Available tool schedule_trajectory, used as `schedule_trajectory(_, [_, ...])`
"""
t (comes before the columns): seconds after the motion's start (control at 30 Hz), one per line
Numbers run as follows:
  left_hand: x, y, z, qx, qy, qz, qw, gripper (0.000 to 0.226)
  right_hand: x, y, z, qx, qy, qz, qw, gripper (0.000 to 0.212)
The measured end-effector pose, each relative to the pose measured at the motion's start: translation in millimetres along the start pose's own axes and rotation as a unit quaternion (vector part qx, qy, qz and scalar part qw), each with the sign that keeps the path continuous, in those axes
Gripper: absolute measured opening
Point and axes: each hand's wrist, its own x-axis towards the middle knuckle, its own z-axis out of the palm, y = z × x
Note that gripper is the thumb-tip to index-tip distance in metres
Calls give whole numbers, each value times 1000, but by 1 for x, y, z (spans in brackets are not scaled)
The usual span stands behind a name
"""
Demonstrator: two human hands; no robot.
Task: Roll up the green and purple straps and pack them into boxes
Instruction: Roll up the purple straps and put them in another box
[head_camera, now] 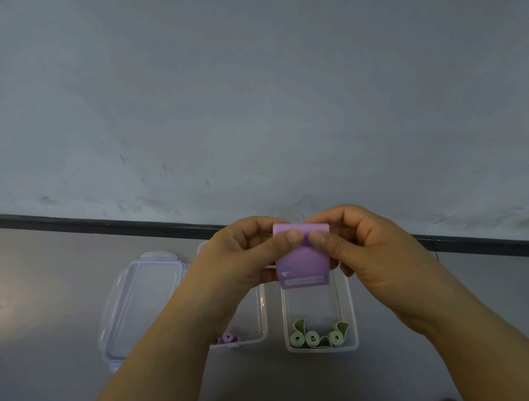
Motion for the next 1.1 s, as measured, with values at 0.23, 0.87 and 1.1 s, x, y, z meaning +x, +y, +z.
schedule_trajectory(0.23, [1,-3,-2,-1,9,9,1000,37,0,2,0,-11,-18,-5,1000,12])
schedule_trajectory(0.87, [2,-4,-5,0,-3,-30,1000,39,0,3,-1,-10,-35,7,999,10])
schedule_trajectory(1.1, [-1,-2,-15,23,-80,-75,994,30,-5,-1,-5,-162,-125,-31,978,48])
